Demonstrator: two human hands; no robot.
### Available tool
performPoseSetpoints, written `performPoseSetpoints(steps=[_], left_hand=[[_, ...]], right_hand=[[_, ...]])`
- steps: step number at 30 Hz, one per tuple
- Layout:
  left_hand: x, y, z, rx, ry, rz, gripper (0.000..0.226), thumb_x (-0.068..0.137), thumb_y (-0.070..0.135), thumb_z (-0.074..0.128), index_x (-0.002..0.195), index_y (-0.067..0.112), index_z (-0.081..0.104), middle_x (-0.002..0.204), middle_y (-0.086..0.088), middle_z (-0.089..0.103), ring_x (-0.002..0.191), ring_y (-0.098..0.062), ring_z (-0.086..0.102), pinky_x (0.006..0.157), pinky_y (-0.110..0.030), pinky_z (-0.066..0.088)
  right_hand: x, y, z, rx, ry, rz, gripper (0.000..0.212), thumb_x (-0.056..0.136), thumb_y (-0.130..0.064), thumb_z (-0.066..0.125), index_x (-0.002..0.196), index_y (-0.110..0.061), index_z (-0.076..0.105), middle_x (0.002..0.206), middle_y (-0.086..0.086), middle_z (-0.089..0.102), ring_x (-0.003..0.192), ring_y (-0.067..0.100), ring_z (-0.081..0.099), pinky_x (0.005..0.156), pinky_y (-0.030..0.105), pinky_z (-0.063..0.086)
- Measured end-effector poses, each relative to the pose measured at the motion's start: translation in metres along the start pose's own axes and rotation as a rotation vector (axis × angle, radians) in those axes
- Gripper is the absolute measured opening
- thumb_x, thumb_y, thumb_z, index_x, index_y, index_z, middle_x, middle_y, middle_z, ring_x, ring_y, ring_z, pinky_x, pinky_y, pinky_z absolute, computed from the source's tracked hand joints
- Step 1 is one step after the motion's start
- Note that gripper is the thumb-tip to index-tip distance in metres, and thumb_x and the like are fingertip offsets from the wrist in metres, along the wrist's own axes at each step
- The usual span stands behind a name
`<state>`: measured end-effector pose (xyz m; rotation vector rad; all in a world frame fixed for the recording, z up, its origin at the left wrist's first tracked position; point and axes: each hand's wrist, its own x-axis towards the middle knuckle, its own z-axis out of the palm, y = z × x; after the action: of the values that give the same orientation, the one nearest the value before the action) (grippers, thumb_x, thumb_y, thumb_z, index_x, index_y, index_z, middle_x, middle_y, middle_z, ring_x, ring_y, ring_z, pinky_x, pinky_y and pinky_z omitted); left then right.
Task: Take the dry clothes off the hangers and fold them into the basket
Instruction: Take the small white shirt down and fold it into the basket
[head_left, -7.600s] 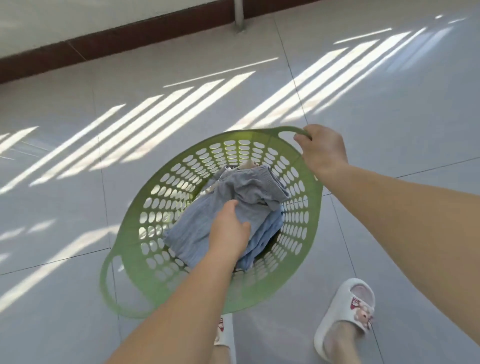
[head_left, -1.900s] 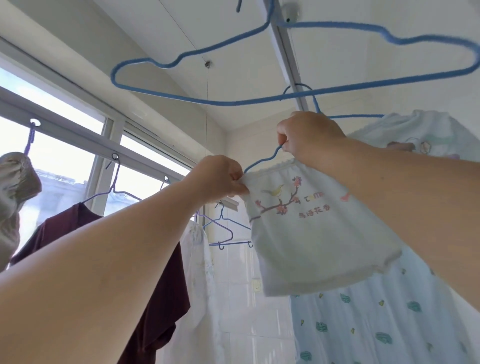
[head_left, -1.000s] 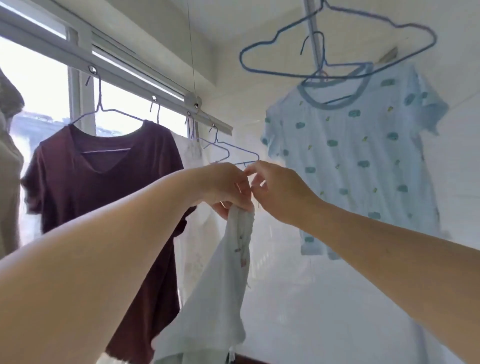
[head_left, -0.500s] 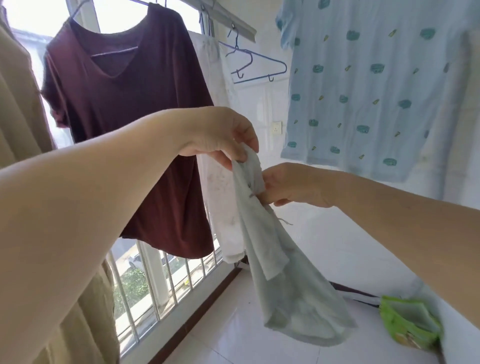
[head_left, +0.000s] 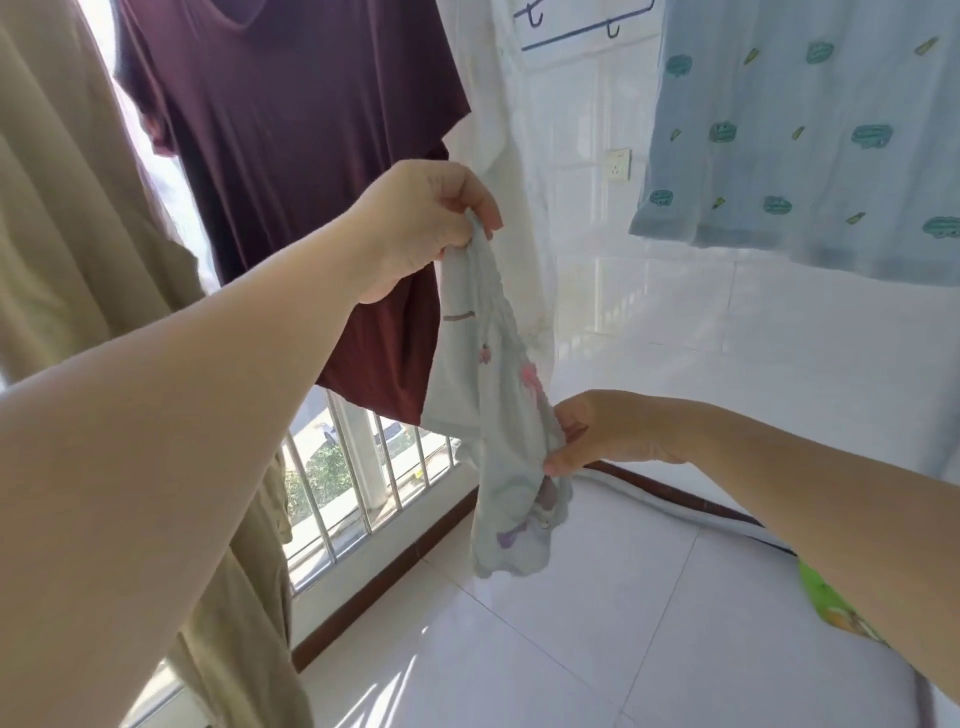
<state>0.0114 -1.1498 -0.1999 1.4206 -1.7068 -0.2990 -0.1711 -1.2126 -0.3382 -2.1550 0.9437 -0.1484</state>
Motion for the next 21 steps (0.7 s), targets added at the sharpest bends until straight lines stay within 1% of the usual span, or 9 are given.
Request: performPoseSetpoints(steps=[2,5,8,11,13,15,17,19,21], left_hand=[[-0.003,-0.013,-0.001,-0.017,0.085,-0.019,0.044,0.076,-0.017,0.042,0.068,0.02,0.064,0.081,-0.004,0.061,0.081,-0.02,0.055,0.083,-0.036,0.052],[-0.009,-0.029,-0.005,-0.027,0.183,-0.047,0.042,0.078,-0.016,0.044,0.069,0.02,0.063,0.082,-0.004,0.062,0.081,-0.019,0.055,0.073,-0.027,0.048],[-0.018,-0.047,-0.006,0.094,0.236,-0.098,0.04,0.083,-0.011,0.048,0.07,0.024,0.062,0.086,-0.003,0.064,0.081,-0.016,0.058,0.076,-0.027,0.051],[-0.03,-0.065,0.0,0.288,0.244,-0.154,0.036,0.085,-0.008,0.048,0.073,0.022,0.063,0.086,-0.002,0.06,0.071,-0.012,0.053,0.056,-0.011,0.045],[-0.039,-0.078,0.005,0.351,0.245,-0.205,0.031,0.085,-0.009,0.047,0.08,0.015,0.065,0.09,-0.006,0.061,0.068,-0.013,0.052,0.049,-0.008,0.041],[-0.047,-0.091,0.007,0.363,0.242,-0.244,0.031,0.084,-0.011,0.048,0.082,0.014,0.067,0.096,-0.01,0.065,0.079,-0.021,0.06,0.059,-0.015,0.05],[-0.057,-0.104,0.011,0.383,0.217,-0.276,0.032,0.084,-0.01,0.048,0.085,0.016,0.068,0.097,-0.008,0.066,0.083,-0.019,0.061,0.065,-0.015,0.05],[-0.067,-0.118,0.016,0.421,0.188,-0.321,0.032,0.085,-0.007,0.049,0.093,0.017,0.068,0.099,-0.005,0.066,0.089,-0.017,0.061,0.075,-0.022,0.051],[-0.077,-0.13,0.022,0.444,0.158,-0.363,0.032,0.085,-0.007,0.05,0.099,0.015,0.068,0.098,-0.005,0.065,0.089,-0.017,0.059,0.075,-0.024,0.049]], right_hand=[[0.003,0.01,0.005,-0.099,-0.019,0.023,0.031,0.073,-0.036,0.077,0.101,-0.025,0.069,0.105,-0.009,0.069,0.103,0.011,0.061,0.101,0.033,0.043],[0.003,0.024,0.006,-0.188,-0.016,0.092,0.041,0.075,-0.042,0.074,0.109,-0.02,0.067,0.112,-0.004,0.065,0.108,0.014,0.057,0.101,0.031,0.041],[0.003,0.039,0.001,-0.205,-0.017,0.118,0.039,0.077,-0.046,0.069,0.101,-0.016,0.068,0.103,0.0,0.067,0.098,0.017,0.059,0.095,0.034,0.044],[0.002,0.05,-0.006,-0.225,0.047,0.138,0.049,0.081,-0.05,0.062,0.097,-0.004,0.065,0.081,0.008,0.058,0.075,0.021,0.051,0.075,0.034,0.044],[0.003,0.056,-0.012,-0.156,0.108,0.118,0.039,0.083,-0.044,0.063,0.092,-0.007,0.07,0.085,0.006,0.066,0.08,0.028,0.06,0.081,0.035,0.052],[0.004,0.059,-0.016,-0.057,0.202,0.07,0.023,0.083,-0.034,0.067,0.089,-0.012,0.072,0.094,0.009,0.07,0.092,0.026,0.065,0.088,0.036,0.054],[0.006,0.062,-0.019,0.02,0.296,0.027,0.019,0.082,-0.025,0.069,0.087,-0.007,0.073,0.094,0.013,0.07,0.089,0.028,0.066,0.086,0.037,0.056],[0.009,0.065,-0.019,0.113,0.368,0.005,0.016,0.082,-0.017,0.07,0.087,-0.001,0.07,0.095,0.019,0.069,0.082,0.029,0.065,0.085,0.041,0.056],[0.011,0.065,-0.018,0.227,0.41,-0.021,0.01,0.081,-0.008,0.069,0.088,-0.002,0.068,0.097,0.023,0.067,0.081,0.025,0.063,0.084,0.042,0.056]])
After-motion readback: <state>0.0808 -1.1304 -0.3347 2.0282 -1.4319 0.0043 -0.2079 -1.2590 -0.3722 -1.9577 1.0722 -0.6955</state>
